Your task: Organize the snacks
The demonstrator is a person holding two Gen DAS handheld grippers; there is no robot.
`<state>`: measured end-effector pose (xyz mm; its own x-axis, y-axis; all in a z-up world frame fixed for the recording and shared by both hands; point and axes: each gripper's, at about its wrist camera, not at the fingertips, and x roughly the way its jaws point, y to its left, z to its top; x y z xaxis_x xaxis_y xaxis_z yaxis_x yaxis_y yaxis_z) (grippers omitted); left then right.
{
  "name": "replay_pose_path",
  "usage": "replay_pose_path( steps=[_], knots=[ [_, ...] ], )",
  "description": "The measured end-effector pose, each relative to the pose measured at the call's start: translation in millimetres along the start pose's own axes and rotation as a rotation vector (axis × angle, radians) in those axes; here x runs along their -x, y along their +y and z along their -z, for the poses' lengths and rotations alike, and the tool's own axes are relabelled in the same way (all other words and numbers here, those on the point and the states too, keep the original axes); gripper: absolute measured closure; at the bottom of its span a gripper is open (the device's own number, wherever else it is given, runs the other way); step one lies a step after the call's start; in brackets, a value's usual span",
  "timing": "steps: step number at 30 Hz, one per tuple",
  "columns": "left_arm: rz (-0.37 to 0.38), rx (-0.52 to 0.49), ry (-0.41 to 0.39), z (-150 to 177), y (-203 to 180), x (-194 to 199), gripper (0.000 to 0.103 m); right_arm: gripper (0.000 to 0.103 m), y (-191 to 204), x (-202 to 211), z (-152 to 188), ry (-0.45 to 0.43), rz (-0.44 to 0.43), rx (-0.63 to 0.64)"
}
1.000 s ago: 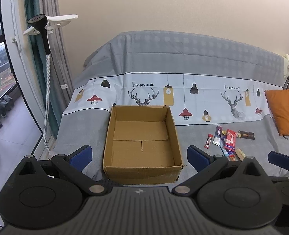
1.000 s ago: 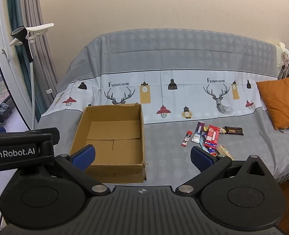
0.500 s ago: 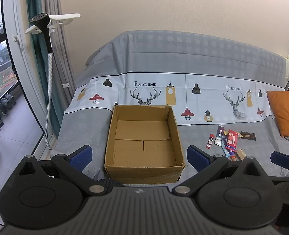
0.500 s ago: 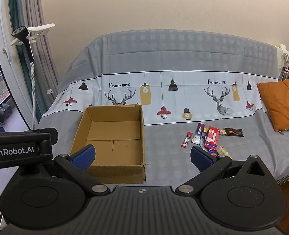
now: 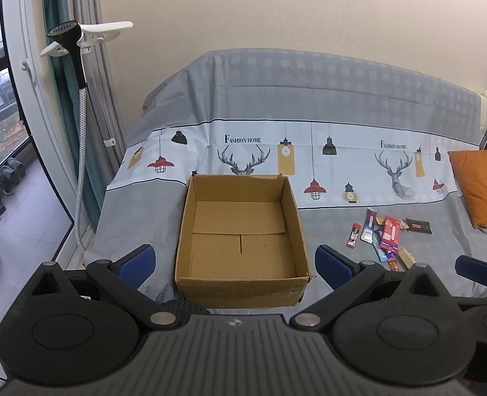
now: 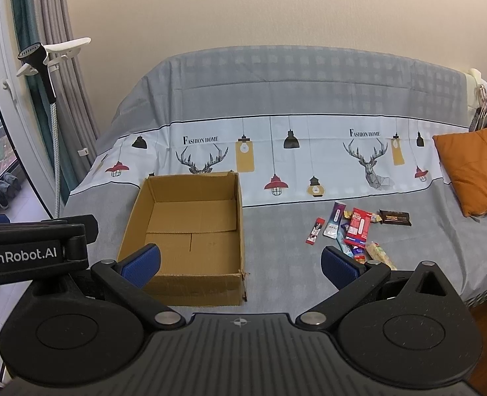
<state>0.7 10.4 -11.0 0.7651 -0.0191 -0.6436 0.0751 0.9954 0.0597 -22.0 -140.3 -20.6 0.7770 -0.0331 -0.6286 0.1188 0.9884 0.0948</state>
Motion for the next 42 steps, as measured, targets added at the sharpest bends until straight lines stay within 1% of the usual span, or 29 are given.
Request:
replay_pose_path(
  steps=[12, 17, 21, 25, 28, 31, 32, 34, 35, 36, 37, 38, 40, 42],
  knots=[
    [0.001, -0.004, 0.005, 1.8, -0.2, -1.4, 0.0, 0.0, -3.6, -3.9, -0.1, 0.004, -0.008, -0.009],
    [-0.003, -0.01, 0.014, 4.1, -1.6, -3.7, 0.0, 0.0, -4.5, -7.4, 4.8, 0.013, -0.013, -0.013],
    [0.001, 0.0, 0.039, 6.8, -1.4, -11.9, 0.0, 0.0, -8.4, -16.1, 10.7, 0.022, -0.033, -0.03],
    [0.018, 0.008, 0.072, 8.7, -8.7, -32.8, 0.0, 0.0, -17.8, -30.6, 16.7, 0.044, -0.034, -0.039],
    [0.057, 0.021, 0.133, 11.9, -21.6, -62.7, 0.0, 0.001, -33.5, -44.5, 23.0, 0.027, -0.037, -0.027],
    [0.079, 0.077, 0.212, 22.1, -42.2, -104.9, 0.0, 0.001, -58.2, -68.9, 34.9, -0.01, -0.026, -0.006],
    [0.085, 0.086, 0.225, 25.4, -50.5, -119.1, 0.0, 0.001, -70.1, -80.2, 41.4, -0.033, -0.019, -0.003],
    [0.118, 0.081, 0.23, 35.6, -69.5, -150.0, 0.0, 0.001, -98.6, -100.4, 57.8, -0.113, -0.024, -0.013],
    [0.136, 0.084, 0.228, 40.3, -80.2, -167.0, 0.0, 0.001, -120.9, -112.7, 69.5, -0.17, -0.038, -0.042],
    [0.158, 0.081, 0.225, 45.5, -90.7, -184.5, 0.0, 0.0, -140.9, -124.0, 78.9, -0.209, -0.043, -0.072],
    [0.185, 0.079, 0.225, 49.7, -100.9, -202.0, 0.0, 0.0, -162.6, -137.7, 88.6, -0.233, -0.027, -0.1],
    [0.209, 0.077, 0.221, 53.0, -114.0, -221.3, 0.0, 0.0, -184.0, -155.8, 96.8, -0.235, 0.007, -0.109],
    [0.199, 0.035, 0.221, 55.8, -142.5, -259.5, 0.0, 0.0, -219.1, -190.9, 107.3, -0.201, 0.08, -0.119],
    [0.176, -0.064, 0.178, 56.8, -178.7, -296.8, 0.0, 0.0, -260.5, -233.2, 113.9, -0.144, 0.134, -0.171]
  ],
)
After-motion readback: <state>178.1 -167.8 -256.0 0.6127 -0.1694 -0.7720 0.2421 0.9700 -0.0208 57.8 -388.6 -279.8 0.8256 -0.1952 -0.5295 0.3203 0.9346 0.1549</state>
